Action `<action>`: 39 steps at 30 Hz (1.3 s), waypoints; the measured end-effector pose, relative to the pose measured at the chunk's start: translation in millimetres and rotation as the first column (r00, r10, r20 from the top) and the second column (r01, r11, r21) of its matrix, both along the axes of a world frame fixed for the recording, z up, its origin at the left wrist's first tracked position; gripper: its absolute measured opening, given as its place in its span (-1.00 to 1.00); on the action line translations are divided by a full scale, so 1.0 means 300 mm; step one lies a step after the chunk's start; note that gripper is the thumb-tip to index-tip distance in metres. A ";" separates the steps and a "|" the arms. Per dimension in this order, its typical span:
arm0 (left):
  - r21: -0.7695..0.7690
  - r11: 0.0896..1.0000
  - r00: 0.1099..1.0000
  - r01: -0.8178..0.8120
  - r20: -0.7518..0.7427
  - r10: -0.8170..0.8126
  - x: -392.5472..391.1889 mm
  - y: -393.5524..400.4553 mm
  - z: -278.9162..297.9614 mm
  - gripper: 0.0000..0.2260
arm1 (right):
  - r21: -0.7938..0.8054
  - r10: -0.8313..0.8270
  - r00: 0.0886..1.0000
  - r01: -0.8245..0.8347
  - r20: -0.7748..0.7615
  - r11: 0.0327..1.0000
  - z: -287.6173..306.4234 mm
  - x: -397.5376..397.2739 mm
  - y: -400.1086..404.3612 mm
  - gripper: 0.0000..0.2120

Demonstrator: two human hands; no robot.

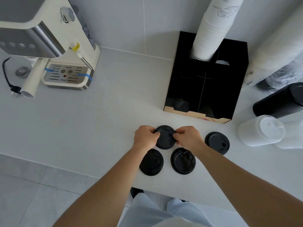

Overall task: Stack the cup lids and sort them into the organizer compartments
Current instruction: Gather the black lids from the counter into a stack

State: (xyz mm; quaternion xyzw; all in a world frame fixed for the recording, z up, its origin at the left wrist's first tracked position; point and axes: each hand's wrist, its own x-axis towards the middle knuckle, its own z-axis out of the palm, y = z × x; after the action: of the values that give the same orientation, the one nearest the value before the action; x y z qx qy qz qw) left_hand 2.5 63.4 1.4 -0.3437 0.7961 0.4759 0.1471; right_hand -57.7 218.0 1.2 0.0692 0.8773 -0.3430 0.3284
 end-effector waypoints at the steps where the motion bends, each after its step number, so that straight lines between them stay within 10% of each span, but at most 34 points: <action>1: 0.002 1.000 1.000 -0.004 0.008 0.004 -0.002 0.001 0.004 -0.81 | 0.003 0.009 1.000 -0.009 0.002 1.000 -0.002 -0.001 -0.001 -0.86; 16: 0.037 0.999 1.000 -0.006 -0.010 0.007 -0.009 0.006 0.025 -0.89 | 0.013 0.055 0.998 -0.055 0.039 0.998 0.008 -0.004 -0.014 -0.78; 29: 0.406 0.912 0.998 -0.055 0.027 0.048 0.062 -0.088 0.033 -0.66 | -0.268 0.004 0.990 0.034 0.139 0.963 0.096 0.042 -0.018 -0.88; 39: 0.387 0.922 0.997 0.026 -0.083 0.006 0.157 -0.134 0.047 -0.76 | -0.376 -0.050 0.967 0.145 0.252 0.915 0.090 0.199 -0.026 -0.77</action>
State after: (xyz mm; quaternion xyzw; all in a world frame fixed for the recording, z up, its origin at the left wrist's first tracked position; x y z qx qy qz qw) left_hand 49.5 23.3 15.5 -0.2837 0.6934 0.6369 0.1817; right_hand 2.1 210.2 28.3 0.0863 0.7409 -0.5167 0.4203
